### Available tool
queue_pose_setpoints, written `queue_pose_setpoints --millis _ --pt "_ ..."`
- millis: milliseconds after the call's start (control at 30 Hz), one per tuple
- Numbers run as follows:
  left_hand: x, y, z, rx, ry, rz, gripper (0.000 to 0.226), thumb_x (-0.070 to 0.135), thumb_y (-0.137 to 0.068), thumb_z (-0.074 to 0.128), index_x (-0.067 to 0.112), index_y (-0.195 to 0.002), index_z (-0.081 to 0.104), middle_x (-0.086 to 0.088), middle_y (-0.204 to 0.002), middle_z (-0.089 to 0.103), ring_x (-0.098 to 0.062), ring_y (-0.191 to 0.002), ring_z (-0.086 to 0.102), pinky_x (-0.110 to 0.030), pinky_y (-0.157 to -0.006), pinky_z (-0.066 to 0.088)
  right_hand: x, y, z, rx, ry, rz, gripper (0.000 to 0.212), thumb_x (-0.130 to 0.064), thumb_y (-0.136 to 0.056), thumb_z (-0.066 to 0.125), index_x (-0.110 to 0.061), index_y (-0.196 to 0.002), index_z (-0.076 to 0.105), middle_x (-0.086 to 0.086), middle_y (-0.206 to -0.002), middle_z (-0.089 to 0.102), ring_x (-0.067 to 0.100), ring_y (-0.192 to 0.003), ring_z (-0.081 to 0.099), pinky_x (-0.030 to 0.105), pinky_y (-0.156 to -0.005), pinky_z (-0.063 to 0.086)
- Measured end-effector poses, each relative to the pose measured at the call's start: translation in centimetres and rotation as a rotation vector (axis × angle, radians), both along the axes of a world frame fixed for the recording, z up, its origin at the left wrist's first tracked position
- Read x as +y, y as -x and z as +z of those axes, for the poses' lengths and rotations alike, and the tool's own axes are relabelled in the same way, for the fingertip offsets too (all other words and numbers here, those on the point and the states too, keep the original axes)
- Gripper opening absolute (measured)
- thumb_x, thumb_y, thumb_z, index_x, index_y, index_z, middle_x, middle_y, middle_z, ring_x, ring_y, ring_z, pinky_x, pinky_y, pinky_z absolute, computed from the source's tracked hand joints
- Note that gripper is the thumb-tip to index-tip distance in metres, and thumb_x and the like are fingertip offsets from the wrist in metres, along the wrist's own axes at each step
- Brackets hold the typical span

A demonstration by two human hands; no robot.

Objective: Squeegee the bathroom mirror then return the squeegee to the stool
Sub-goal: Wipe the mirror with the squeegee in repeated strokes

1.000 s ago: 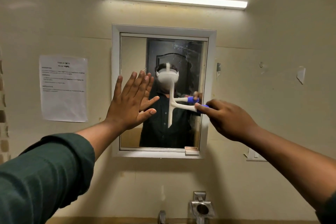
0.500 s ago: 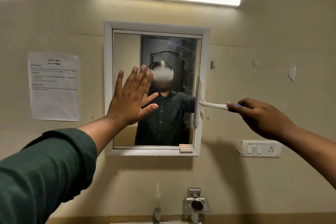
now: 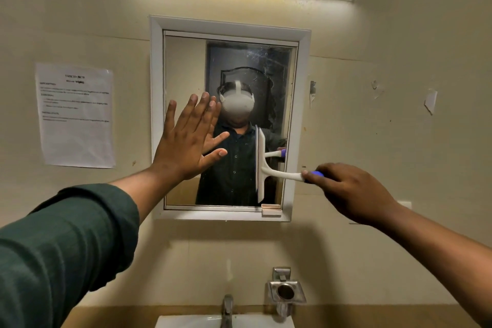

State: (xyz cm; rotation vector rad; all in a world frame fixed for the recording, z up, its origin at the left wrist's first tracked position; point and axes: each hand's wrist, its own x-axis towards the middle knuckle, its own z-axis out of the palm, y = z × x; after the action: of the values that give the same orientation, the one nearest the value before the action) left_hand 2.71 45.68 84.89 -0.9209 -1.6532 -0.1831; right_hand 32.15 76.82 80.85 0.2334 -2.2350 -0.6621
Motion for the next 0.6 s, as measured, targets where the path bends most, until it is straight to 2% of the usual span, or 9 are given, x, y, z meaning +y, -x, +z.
queue_pose_setpoints --millis 133,467,600 --pt "0.3 -0.1 0.2 0.014 -0.001 0.013 0.099 0.082 -0.101 0.01 0.016 -0.174 0.007 -0.01 -0.182 -0.005 -0.032 -0.168 -0.003 -0.056 -0.13 -0.021 0.1 1.0 -0.8 -0.01 0.032 -0.041 0.055 -0.009 -0.1 0.056 -0.028 -0.152 0.054 0.008 -0.111 0.064 0.027 -0.074 0.051 0.033 -0.058 0.041" --pt "0.2 0.4 -0.3 0.019 -0.008 0.023 0.099 0.082 -0.101 0.01 0.016 -0.174 0.008 -0.011 -0.182 -0.002 -0.031 -0.168 -0.005 -0.055 -0.129 -0.023 4.1 -3.5 -0.9 0.025 0.124 -0.123 0.07 0.004 -0.09 0.061 -0.028 -0.152 0.056 0.006 -0.107 0.062 0.026 -0.068 0.045 0.033 -0.056 0.039" --pt "0.3 0.5 -0.5 0.039 0.011 0.047 0.1 0.082 -0.101 0.01 0.013 -0.174 0.012 -0.012 -0.182 -0.001 -0.031 -0.167 -0.006 -0.053 -0.127 -0.026 3.9 -4.0 -1.7 0.024 0.145 -0.118 0.061 -0.003 -0.097 0.047 -0.027 -0.153 0.054 0.007 -0.11 0.062 0.027 -0.071 0.047 0.034 -0.055 0.041"
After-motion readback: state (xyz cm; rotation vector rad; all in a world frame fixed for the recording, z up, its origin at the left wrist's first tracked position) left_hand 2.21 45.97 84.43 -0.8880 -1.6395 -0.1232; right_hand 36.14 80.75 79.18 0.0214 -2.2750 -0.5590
